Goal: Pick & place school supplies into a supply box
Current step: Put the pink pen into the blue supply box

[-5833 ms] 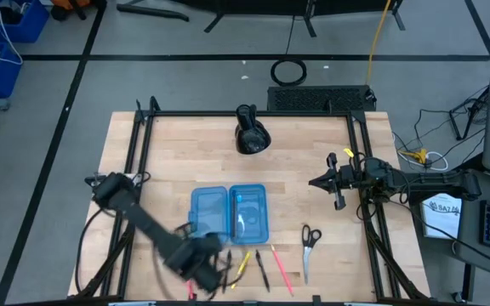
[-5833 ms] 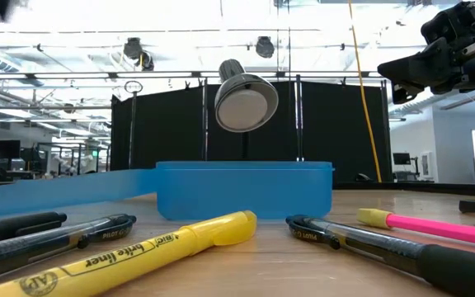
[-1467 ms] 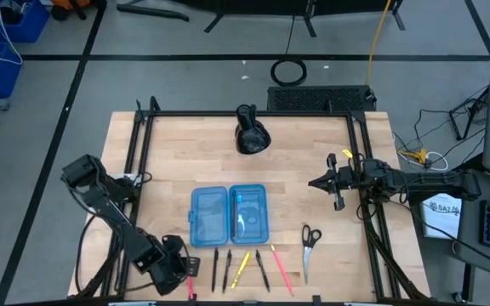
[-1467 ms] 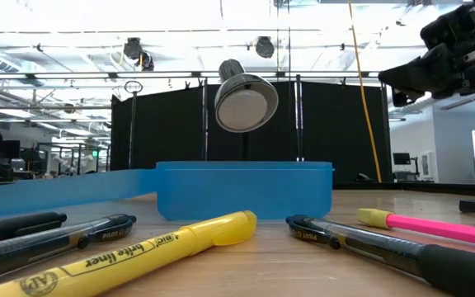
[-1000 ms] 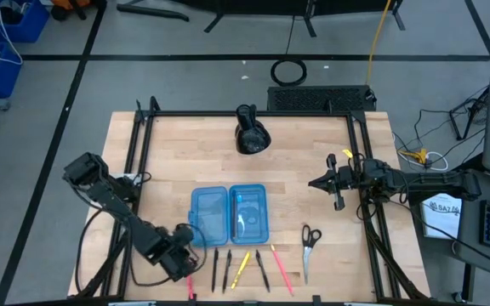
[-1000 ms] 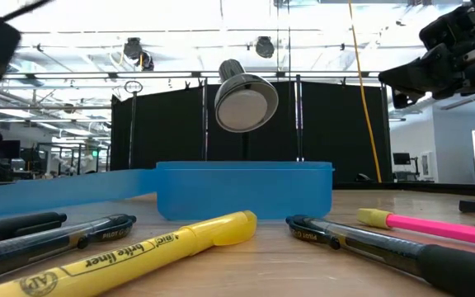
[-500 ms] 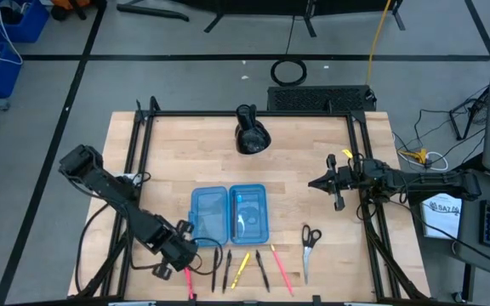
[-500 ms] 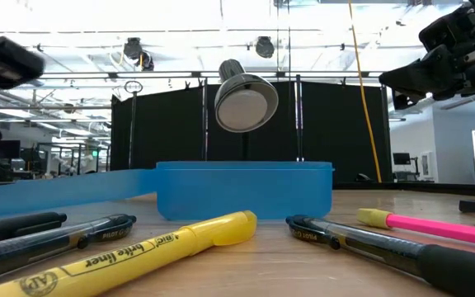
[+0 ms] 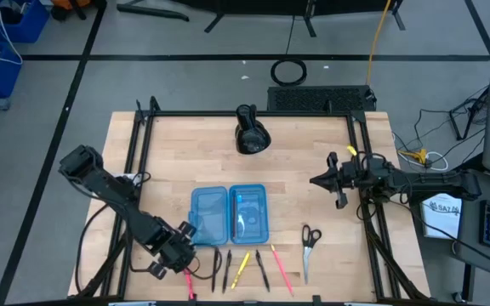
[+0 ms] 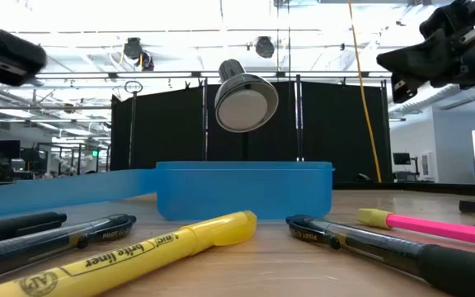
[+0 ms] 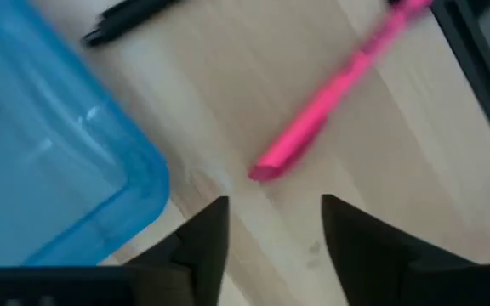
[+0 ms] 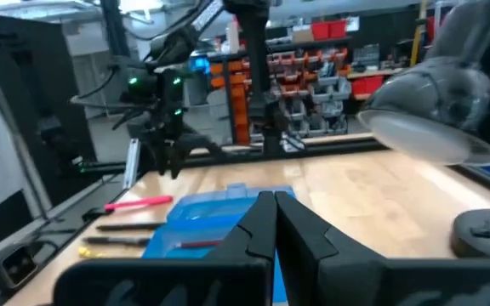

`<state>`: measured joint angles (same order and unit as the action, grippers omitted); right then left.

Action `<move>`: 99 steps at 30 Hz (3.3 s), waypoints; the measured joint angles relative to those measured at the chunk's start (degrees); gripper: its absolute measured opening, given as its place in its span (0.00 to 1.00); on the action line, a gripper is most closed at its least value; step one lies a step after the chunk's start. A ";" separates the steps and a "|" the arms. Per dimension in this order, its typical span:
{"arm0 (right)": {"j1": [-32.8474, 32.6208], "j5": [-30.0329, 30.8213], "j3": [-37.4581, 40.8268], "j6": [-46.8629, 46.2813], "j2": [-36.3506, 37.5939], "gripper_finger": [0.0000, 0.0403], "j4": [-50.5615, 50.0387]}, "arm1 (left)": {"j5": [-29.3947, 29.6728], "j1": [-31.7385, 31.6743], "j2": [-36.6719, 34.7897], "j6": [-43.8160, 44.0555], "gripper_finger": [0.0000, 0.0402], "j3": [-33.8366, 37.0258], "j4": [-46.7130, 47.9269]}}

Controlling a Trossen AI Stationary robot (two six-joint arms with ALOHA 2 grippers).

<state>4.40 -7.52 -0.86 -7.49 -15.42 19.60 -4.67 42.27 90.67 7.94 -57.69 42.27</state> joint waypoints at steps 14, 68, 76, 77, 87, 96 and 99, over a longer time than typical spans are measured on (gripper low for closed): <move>0.00 4.71 0.02 -0.57 -0.02 0.00 0.04 | 14.13 2.36 3.13 -23.31 0.67 0.02 0.93; 0.00 4.69 0.02 -2.38 -0.04 0.00 0.28 | 10.00 6.14 16.49 -32.25 0.67 -6.96 -3.97; 0.00 4.71 0.02 -2.36 -0.03 0.00 0.30 | 3.43 3.68 18.08 -32.38 0.61 -6.88 -4.35; -0.01 4.71 0.00 -2.36 -0.04 0.00 0.28 | 2.44 3.21 18.08 -32.44 0.58 -6.86 -4.48; 0.00 4.58 0.00 -2.36 -0.04 0.00 0.28 | -3.08 -0.96 18.25 -34.00 0.33 -6.75 -5.81; 0.00 4.49 0.02 -2.34 -0.04 0.00 0.26 | -2.45 -0.79 18.25 -35.32 0.16 -6.71 -6.15; 0.00 4.49 0.01 -2.34 -0.04 0.00 0.25 | -2.33 -0.57 18.25 -35.31 0.12 -6.71 -6.16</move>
<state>4.40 -3.03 -0.86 -9.82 -15.46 19.85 -7.00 41.70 108.92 -27.37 -64.40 36.11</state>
